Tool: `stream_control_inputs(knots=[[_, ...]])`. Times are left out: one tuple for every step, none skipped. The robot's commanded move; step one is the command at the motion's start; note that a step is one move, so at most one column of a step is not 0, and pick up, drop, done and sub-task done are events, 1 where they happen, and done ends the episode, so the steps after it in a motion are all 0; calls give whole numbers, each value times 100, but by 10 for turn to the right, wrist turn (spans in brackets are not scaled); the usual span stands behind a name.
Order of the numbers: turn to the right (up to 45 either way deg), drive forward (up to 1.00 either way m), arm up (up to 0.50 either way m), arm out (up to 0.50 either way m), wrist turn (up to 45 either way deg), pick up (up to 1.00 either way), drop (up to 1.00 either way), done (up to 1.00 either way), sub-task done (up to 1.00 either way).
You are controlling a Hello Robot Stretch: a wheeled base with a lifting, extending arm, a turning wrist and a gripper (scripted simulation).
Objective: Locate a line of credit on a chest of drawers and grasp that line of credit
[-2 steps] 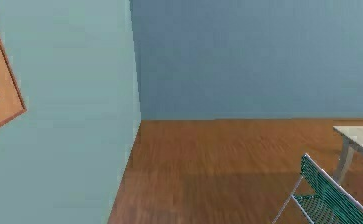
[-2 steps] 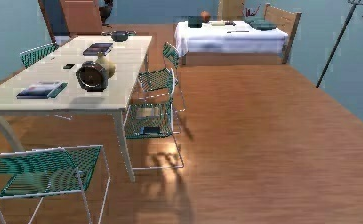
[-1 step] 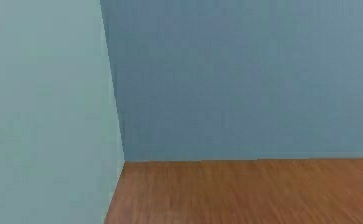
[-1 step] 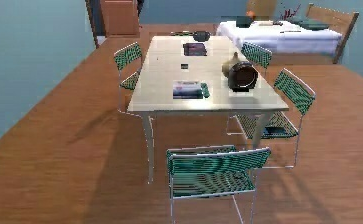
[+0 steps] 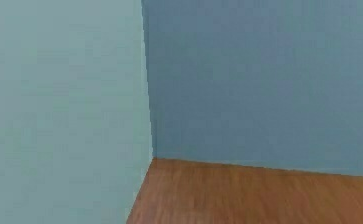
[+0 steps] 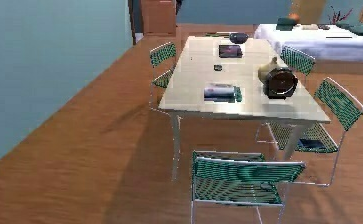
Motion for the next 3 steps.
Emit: stream_control_inputs(knots=[[0, 15, 0, 0, 0, 0, 0, 0, 0], [450, 0, 0, 0, 0, 0, 0, 0, 0], [180, 0, 0, 0, 0, 0, 0, 0, 0]])
